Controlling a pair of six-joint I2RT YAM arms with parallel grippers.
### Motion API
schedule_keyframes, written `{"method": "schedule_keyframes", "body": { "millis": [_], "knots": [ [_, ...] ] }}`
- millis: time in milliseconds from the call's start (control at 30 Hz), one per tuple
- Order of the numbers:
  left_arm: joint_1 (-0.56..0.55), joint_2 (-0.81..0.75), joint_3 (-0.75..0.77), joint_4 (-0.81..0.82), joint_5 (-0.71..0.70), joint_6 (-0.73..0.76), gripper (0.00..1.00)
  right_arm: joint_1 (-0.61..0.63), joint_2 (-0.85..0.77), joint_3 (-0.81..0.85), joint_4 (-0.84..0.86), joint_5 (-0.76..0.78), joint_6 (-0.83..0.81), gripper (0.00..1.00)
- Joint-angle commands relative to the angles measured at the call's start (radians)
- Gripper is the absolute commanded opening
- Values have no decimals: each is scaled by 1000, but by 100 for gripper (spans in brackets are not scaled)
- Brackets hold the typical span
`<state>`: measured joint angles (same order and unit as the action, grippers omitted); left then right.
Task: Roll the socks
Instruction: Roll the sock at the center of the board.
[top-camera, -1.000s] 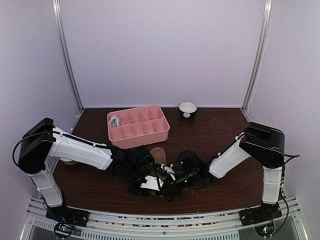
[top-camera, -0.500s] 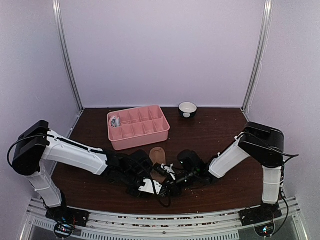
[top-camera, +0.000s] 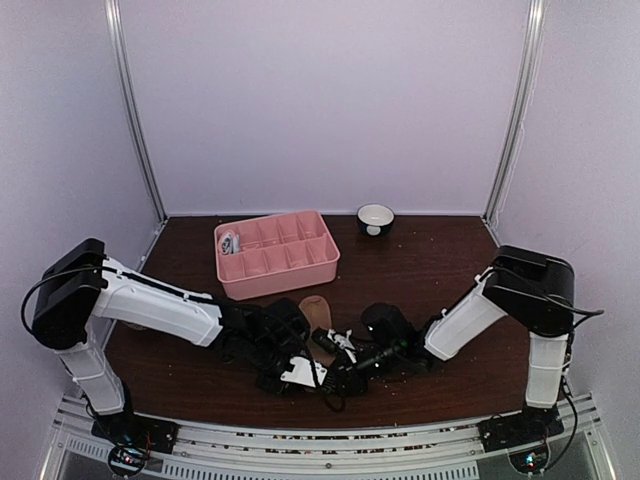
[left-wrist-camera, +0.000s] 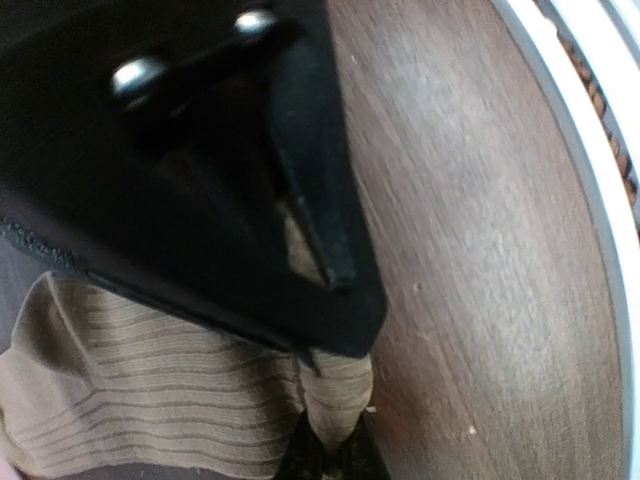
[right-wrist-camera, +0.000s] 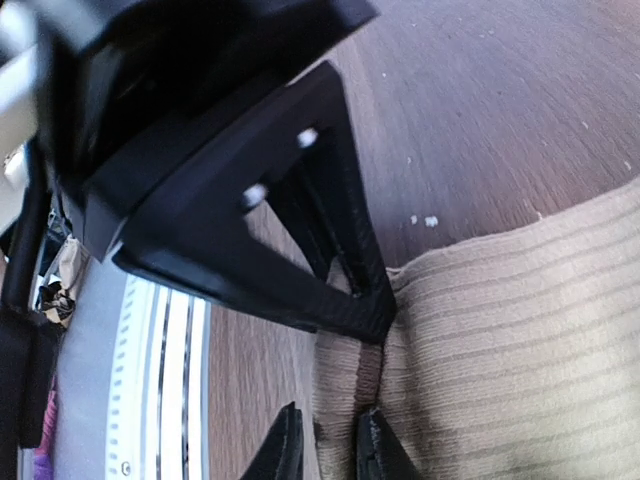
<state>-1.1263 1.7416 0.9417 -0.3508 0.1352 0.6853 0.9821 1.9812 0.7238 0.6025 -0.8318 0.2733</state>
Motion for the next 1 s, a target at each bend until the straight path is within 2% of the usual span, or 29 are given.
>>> {"method": "schedule_keyframes", "body": {
  "millis": [0, 233, 400, 433, 467, 500, 600, 667, 767, 800, 900, 967],
  "knots": [
    [69, 97, 75, -157, 170, -32, 0, 1, 32, -132, -246, 208, 13, 22],
    [171, 250, 246, -376, 373, -40, 0, 1, -110, -266, -71, 323, 39, 25],
    [205, 359, 369, -507, 451, -57, 0, 2, -217, -377, 49, 435, 56, 35],
    [213, 377, 389, -533, 475, -57, 0, 3, -240, -397, 70, 464, 56, 41],
    [224, 398, 407, -557, 501, -62, 0, 3, -264, -415, 85, 498, 53, 90],
    [236, 419, 426, -582, 526, -64, 0, 3, -290, -432, 98, 542, 50, 99],
    [266, 488, 493, -665, 572, -57, 0, 3, -393, -469, 108, 693, 57, 100],
    [278, 520, 519, -693, 580, -56, 0, 0, -452, -470, 89, 849, 122, 100],
    [285, 544, 544, -708, 573, -63, 0, -11, -461, -492, 126, 936, 247, 100],
    [286, 547, 547, -710, 575, -64, 0, -20, -451, -486, 123, 929, 237, 100],
    [302, 557, 554, -712, 578, -80, 0, -20, -427, -451, 125, 817, 76, 100],
    [316, 569, 567, -716, 583, -91, 0, 15, -408, -471, 215, 783, -36, 94]
  ]
}}
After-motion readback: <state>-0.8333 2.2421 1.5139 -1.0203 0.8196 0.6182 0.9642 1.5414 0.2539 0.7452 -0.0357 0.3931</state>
